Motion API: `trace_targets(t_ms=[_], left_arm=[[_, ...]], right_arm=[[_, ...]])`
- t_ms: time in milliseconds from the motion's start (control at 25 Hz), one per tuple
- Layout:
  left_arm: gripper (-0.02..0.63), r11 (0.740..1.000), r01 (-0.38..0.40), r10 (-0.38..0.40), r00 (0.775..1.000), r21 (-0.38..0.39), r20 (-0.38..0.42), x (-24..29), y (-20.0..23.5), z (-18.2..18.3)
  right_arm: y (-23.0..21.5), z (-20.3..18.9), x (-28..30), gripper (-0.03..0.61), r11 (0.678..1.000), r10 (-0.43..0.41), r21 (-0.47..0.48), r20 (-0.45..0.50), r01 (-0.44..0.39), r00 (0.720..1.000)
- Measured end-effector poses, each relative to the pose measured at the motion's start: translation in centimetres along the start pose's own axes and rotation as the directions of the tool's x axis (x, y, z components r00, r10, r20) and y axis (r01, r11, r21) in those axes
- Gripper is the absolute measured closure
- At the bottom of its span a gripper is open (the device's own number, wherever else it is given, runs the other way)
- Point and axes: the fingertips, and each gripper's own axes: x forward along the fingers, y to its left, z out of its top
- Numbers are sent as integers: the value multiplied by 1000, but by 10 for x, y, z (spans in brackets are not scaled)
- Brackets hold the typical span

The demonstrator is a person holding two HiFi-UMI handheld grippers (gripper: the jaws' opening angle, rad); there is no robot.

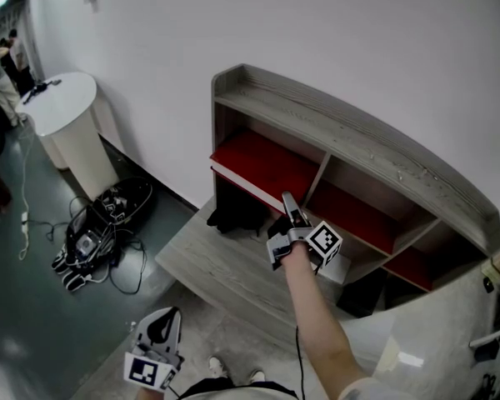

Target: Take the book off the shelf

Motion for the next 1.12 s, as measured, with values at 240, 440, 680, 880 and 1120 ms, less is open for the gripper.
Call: trace_targets(t_ms=[240, 440, 680, 880, 1120], left_arm=[[597, 1000, -19, 19, 1000, -4, 5, -6, 0, 0], [597, 1000, -15, 14, 1000, 4, 17, -10, -6, 4], [598, 1000, -11, 11, 1000, -2, 2, -17, -16, 3], [598, 1000, -15, 14, 1000, 5, 17, -25, -21, 5], [598, 999, -28, 28, 999, 16, 36, -33, -22, 12]], right_arm=[[2, -6, -10, 298, 999, 32, 44, 6, -33, 999], [12, -13, -18, 301, 998, 50, 39, -7, -50, 999], [29, -19, -29, 302, 996, 85, 32, -22, -84, 996], [45, -21, -42, 304, 991, 123, 48, -16, -122, 992], [64, -30, -65, 304, 986, 165, 39, -44, -164, 985]])
